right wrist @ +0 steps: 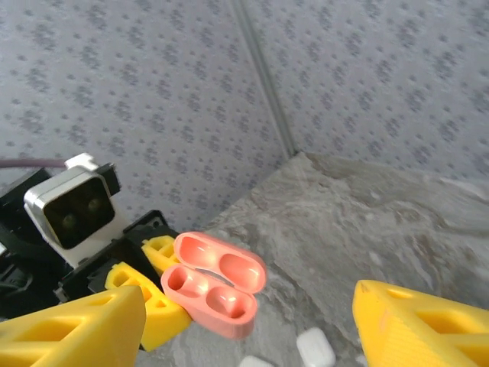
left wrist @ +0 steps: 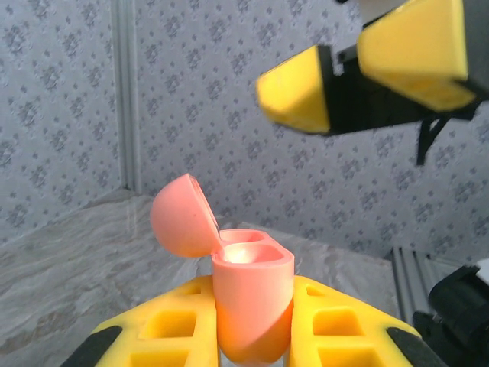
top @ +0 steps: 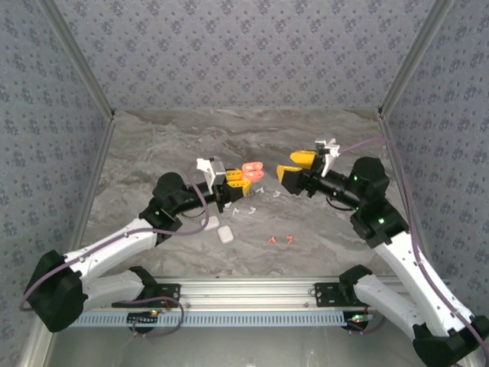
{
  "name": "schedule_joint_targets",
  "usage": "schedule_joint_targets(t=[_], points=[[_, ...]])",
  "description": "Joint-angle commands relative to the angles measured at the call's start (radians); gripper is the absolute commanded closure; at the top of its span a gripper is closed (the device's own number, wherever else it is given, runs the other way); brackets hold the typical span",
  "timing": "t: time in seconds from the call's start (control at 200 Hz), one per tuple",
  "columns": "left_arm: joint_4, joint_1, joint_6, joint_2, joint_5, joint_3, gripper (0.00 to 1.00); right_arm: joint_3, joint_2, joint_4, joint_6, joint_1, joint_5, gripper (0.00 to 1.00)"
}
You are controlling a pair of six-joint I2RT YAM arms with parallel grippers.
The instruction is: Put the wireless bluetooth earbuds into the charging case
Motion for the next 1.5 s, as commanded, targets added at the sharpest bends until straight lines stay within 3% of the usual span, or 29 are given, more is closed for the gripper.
schedule_joint_targets(t=[0.0,0.09,0.245,0.515,0.889,1.494], points=[[0.073,-0.009,0.073,-0.062,-0.041,-0.045,1.0,-0.002,-0.025,-0.296,0.093,-0.005,0.178,0.29],[0.069,-0.009,0.079,-0.1,-0.039,-0.08,1.0,-0.064,-0.034,-0.416,0.179,-0.004,0.244,0.34],[0.033,-0.008,0.083,-0.15,-0.021,-0.101,1.0,-0.187,-0.025,-0.477,0.356,0.034,0.287,0.38],[-0.017,-0.009,0.091,-0.194,-0.016,-0.101,1.0,-0.402,0.059,-0.409,0.51,0.141,0.322,0.47],[-0.016,-0.012,0.074,-0.175,-0.011,-0.094,1.0,-0.419,0.21,-0.33,0.491,0.184,0.372,0.55],[-0.055,-0.014,0.069,-0.165,-0.009,-0.071,1.0,-0.425,0.342,-0.273,0.465,0.191,0.363,0.58]])
